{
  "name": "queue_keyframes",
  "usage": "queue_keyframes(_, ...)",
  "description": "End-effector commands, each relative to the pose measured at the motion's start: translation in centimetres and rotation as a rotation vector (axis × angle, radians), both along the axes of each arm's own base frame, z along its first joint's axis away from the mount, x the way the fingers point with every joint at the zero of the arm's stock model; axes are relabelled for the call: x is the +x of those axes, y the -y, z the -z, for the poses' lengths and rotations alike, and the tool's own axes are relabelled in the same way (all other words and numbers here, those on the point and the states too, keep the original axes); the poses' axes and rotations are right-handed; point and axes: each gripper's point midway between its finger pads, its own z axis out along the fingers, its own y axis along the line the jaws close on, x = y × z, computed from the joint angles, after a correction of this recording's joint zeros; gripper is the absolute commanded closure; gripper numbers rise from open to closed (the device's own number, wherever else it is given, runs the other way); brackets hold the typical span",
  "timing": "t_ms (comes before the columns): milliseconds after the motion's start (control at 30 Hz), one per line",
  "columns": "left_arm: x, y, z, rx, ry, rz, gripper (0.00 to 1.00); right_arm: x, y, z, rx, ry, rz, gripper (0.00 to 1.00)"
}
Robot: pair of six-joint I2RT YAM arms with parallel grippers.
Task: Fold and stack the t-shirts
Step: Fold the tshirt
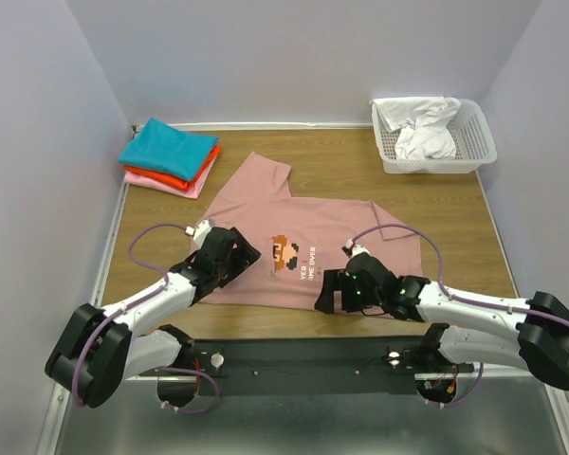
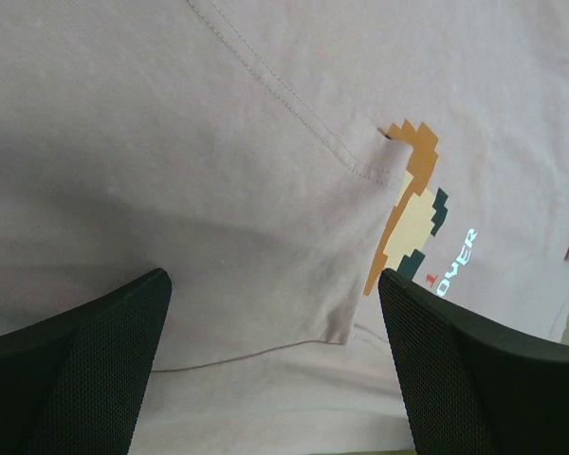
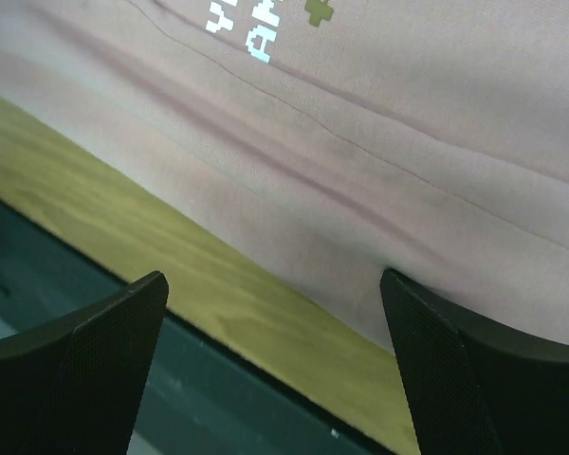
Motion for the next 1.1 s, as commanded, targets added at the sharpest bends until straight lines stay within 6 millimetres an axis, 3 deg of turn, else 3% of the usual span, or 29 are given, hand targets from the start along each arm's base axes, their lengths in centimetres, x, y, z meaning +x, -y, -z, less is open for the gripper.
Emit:
queue_keyframes(0, -2.5, -0.1, 0.7, -0.033, -0.065, -0.002, 0.02, -5.5, 3.3, 2.7, -0.098, -0.227, -0.038, 0.0)
queue_keyframes(100, -2.2, -0.2, -0.7, -0.043, -0.025, -0.024, 0.02, -4.5, 2.6, 1.0, -0.071, -0.18, -0.036, 0.0)
queue_keyframes(300, -0.1, -1.9, -5.5, 0.028, 0.071, -0.11, 0.02, 0.8, 1.1, -5.5, -0.024, 0.047, 0.074, 0.0)
queue_keyframes(367, 1.5, -1.6, -7.7, 0.034, 0.143, -0.113, 0.02, 2.9, 1.9, -7.3, -0.052, 0.122, 0.158, 0.0)
queue_keyframes(400, 2.2, -1.5, -7.8, 0.074, 0.156, -0.089, 0.02, 4.0, 2.8, -7.7, -0.081, 0.164, 0.215, 0.0)
queue_keyframes(433, 3.5, -0.9, -9.4, 0.065, 0.202, -0.092, 0.02, 5.2, 3.6, -8.2, -0.085, 0.181, 0.268, 0.0)
queue_keyframes(500, 5.1, -0.7, -9.9, 0.1, 0.221, -0.094, 0.02, 6.8, 4.5, -9.0, -0.091, 0.207, 0.324, 0.0)
queue_keyframes(567, 8.2, 1.0, -10.0, 0.164, 0.22, -0.019, 0.02, 9.3, 6.3, -10.3, -0.089, 0.225, 0.416, 0.0)
queue_keyframes(600, 8.3, 1.5, -8.3, 0.173, 0.18, 0.001, 0.02, 9.5, 6.3, -10.4, -0.095, 0.232, 0.413, 0.0)
queue_keyframes(633, 9.8, 2.7, -9.5, 0.17, 0.203, 0.034, 0.02, 10.3, 7.2, -10.5, -0.106, 0.232, 0.448, 0.0)
queue_keyframes(667, 10.3, 3.5, -9.0, 0.18, 0.185, 0.08, 0.02, 10.7, 7.7, -10.6, -0.119, 0.242, 0.456, 0.0)
queue_keyframes(700, 10.9, 4.0, -6.9, 0.213, 0.133, 0.106, 0.02, 11.0, 7.9, -10.4, -0.129, 0.236, 0.463, 0.0)
queue_keyframes(800, 12.1, 5.1, -5.7, 0.218, 0.103, 0.134, 0.02, 12.0, 9.0, -10.2, -0.154, 0.233, 0.493, 0.0)
queue_keyframes(900, 11.9, 4.6, -2.5, 0.245, 0.04, 0.123, 0.02, 12.6, 9.9, -9.6, -0.173, 0.213, 0.521, 0.0)
queue_keyframes(1067, 11.1, 1.2, 2.0, 0.286, -0.066, 0.044, 0.02, 13.1, 11.1, -8.7, -0.2, 0.19, 0.545, 0.0)
